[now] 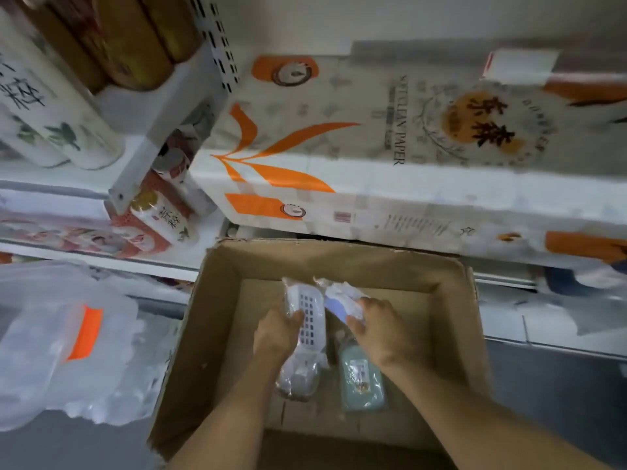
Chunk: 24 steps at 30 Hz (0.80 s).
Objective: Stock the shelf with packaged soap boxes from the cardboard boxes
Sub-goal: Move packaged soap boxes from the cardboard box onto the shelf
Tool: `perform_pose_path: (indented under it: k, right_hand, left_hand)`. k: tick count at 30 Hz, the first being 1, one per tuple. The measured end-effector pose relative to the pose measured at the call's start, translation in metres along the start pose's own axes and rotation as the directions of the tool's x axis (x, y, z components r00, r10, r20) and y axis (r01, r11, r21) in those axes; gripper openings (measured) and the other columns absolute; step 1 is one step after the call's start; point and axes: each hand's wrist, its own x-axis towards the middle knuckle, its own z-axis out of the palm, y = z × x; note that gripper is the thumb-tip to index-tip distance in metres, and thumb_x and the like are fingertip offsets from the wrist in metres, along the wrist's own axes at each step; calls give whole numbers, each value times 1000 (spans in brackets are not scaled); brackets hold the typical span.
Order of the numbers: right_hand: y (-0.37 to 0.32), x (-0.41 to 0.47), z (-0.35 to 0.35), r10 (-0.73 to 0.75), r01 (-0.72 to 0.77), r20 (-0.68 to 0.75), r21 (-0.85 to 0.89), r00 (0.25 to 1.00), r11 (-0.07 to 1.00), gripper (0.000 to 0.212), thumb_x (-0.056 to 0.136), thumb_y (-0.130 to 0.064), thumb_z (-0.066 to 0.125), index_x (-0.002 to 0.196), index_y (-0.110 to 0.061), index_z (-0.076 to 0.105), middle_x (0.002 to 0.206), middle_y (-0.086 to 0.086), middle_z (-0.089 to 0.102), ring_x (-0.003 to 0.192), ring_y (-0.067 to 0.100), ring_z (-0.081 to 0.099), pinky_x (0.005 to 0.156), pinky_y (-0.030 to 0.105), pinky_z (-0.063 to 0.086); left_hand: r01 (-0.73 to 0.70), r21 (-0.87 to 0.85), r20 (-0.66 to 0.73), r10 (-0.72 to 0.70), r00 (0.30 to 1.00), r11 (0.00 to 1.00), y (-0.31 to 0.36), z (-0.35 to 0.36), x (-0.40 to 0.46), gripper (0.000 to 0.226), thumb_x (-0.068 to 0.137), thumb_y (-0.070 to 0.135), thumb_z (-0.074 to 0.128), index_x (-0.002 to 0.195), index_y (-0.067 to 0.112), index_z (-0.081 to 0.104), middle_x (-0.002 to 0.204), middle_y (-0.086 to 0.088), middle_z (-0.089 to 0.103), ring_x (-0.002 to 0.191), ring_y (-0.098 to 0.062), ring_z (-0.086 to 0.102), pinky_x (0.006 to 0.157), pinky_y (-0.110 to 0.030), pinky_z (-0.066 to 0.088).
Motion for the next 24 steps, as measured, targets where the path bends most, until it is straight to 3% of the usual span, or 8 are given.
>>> perform_pose_path:
  k: [5, 7, 11, 14, 17, 19, 21, 24]
  right_hand:
    - [10, 11, 33, 60, -54, 57, -101, 997, 993, 31, 95, -37, 51, 116, -15, 57, 114, 7, 63, 107, 22, 54, 85, 34, 47]
    - [13, 10, 31, 83, -69, 132, -106, 988, 992, 43, 92, -46, 56, 123, -16, 53, 120, 5, 59, 114, 22, 50, 90, 36, 46]
    - [17, -8, -4, 75, -70, 173, -36, 982, 997, 63, 89, -51, 58, 140, -20, 39, 133, 5, 50, 121, 24, 46, 98, 39, 42]
    - [23, -40, -49, 14, -12, 106, -12, 994, 1000, 56, 93, -45, 57, 140, -20, 40, 134, 6, 51, 122, 25, 48, 99, 39, 44]
    - [39, -89, -108, -49, 49, 9, -49, 999, 998, 53, 95, -44, 52, 141, -23, 37, 141, 3, 49, 126, 26, 47, 97, 36, 44]
    - [59, -130, -149, -85, 73, -129, -93, 988, 993, 52, 96, -44, 49, 144, -26, 36, 143, 0, 47, 127, 24, 46, 96, 36, 44]
    - [84, -174, -190, -148, 118, -324, -111, 934, 987, 48, 95, -41, 51, 140, -26, 44, 135, 0, 54, 121, 24, 51, 90, 37, 47]
    - [130, -249, -251, -202, 155, -565, -132, 800, 979, 43, 91, -39, 53, 130, -22, 55, 122, -1, 62, 108, 24, 59, 81, 39, 50]
  left_hand:
    - [-22, 36, 8, 22, 1000, 999, -9, 16, 26, 38, 98, 47, 48, 125, 20, 51, 107, -7, 69, 93, -27, 67, 80, -38, 56]
    - [-56, 30, 57, 54, 997, 998, -7, 15, 29, 39, 97, 53, 47, 122, 22, 51, 106, -3, 67, 93, -25, 65, 81, -36, 52]
    - [-142, 21, 113, 139, 984, 990, -14, 18, 36, 75, 74, 83, 44, 128, 32, 50, 121, -5, 65, 106, -26, 63, 92, -49, 51]
    - [-275, 121, 114, 262, 958, 954, 47, -7, -46, 77, 80, 65, 56, 145, 28, 37, 137, -2, 55, 125, -27, 53, 103, -49, 44]
    - [-475, 305, 80, 475, 876, 825, 99, -15, -123, 70, 93, 50, 56, 152, 25, 28, 149, -3, 43, 136, -26, 40, 108, -39, 38]
    - [-568, 437, 29, 620, 784, 698, 128, -15, -176, 65, 94, 56, 48, 150, 25, 34, 148, -1, 45, 134, -23, 42, 106, -36, 37]
    - [-611, 537, -28, 736, 676, 582, 157, -7, -230, 67, 88, 64, 37, 140, 23, 49, 133, -2, 59, 123, -25, 53, 98, -40, 44]
    - [-685, 571, -111, 870, 481, 452, 203, 20, -311, 64, 87, 63, 40, 127, 18, 61, 110, -2, 68, 104, -27, 63, 87, -41, 49]
